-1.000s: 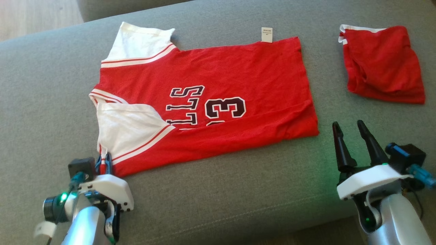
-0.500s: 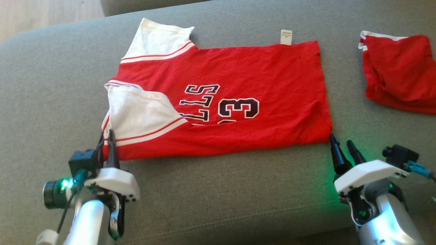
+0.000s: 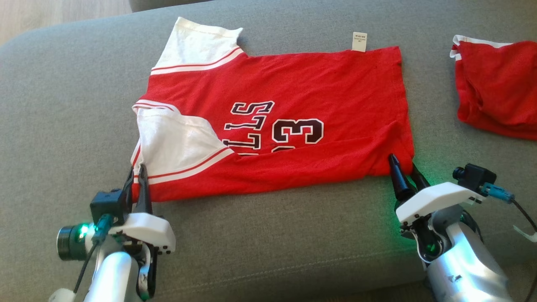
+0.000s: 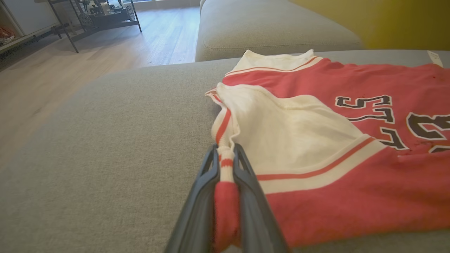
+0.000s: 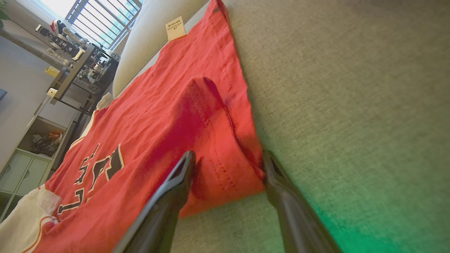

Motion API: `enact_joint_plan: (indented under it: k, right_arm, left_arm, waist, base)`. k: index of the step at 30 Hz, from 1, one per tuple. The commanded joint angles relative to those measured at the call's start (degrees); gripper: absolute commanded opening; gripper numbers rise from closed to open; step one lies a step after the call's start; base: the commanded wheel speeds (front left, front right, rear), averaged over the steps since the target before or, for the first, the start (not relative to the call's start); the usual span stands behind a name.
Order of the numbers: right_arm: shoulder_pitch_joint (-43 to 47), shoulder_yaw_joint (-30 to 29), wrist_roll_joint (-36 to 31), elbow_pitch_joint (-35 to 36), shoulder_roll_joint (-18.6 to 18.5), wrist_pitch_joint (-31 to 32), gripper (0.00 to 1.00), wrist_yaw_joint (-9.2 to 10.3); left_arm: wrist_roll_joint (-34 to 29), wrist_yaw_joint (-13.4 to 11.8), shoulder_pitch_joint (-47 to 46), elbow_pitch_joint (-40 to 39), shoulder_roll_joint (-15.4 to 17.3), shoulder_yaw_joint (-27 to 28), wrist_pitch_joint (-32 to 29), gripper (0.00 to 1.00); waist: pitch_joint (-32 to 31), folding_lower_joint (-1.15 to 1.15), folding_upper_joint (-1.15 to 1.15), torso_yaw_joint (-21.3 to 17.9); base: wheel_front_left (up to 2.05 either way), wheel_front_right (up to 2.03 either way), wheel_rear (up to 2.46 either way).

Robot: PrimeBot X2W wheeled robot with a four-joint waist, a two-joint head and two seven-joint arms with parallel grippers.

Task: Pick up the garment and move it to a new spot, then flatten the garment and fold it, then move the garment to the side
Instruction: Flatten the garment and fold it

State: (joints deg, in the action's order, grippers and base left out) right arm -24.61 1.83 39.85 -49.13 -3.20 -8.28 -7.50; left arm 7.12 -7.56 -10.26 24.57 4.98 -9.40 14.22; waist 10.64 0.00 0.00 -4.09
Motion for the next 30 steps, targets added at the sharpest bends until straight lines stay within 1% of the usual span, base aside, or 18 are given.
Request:
enact_joint_plan:
  k: [1,8,13,20,25,30]
  right_arm:
    - [-1.5,2.1,0.3,0.1,0.3,-0.8,0.0,0.01]
    - [-1.9,2.2,-0.9,-1.4,0.1,-2.8,0.0,0.01]
    - [-1.3,2.2,-2.4,-1.3,-1.1,-3.2,0.0,0.01]
    - [0.7,2.0,-5.1,-0.8,-4.1,1.2,0.0,0.01]
    - [2.9,1.6,-6.3,2.1,-5.2,4.4,0.0,0.01]
    - [6.6,1.1,-7.5,6.3,-6.3,8.8,0.0,0.01]
  left_arm:
    - [-0.7,-0.1,-1.3,-1.6,0.9,1.8,0.8,0.0]
    - [-0.6,-0.2,-1.2,-0.6,1.4,2.2,0.8,0.0]
    - [-0.5,-0.3,-0.8,0.0,1.9,2.7,0.8,0.0]
    - [-0.1,-0.1,0.4,1.0,2.2,3.0,0.8,0.0]
    - [-0.2,1.3,2.5,3.5,2.9,1.6,-0.1,0.0]
    - [0.5,4.0,5.7,3.9,3.0,-0.6,-3.2,0.0]
  waist:
    - [0.1,0.0,0.0,-0.1]
    - [-0.3,0.0,0.0,-0.6]
    - [-1.2,0.0,0.0,-1.1]
    - [-2.9,0.0,0.0,-1.6]
    - [-4.4,0.0,0.0,-1.8]
    - [-5.8,0.0,0.0,-1.6]
  base:
    - [0.0,0.0,0.0]
    - [0.0,0.0,0.0]
    - [0.0,0.0,0.0]
    - [0.0,0.0,0.0]
    - [0.0,0.0,0.0]
    - [0.0,0.0,0.0]
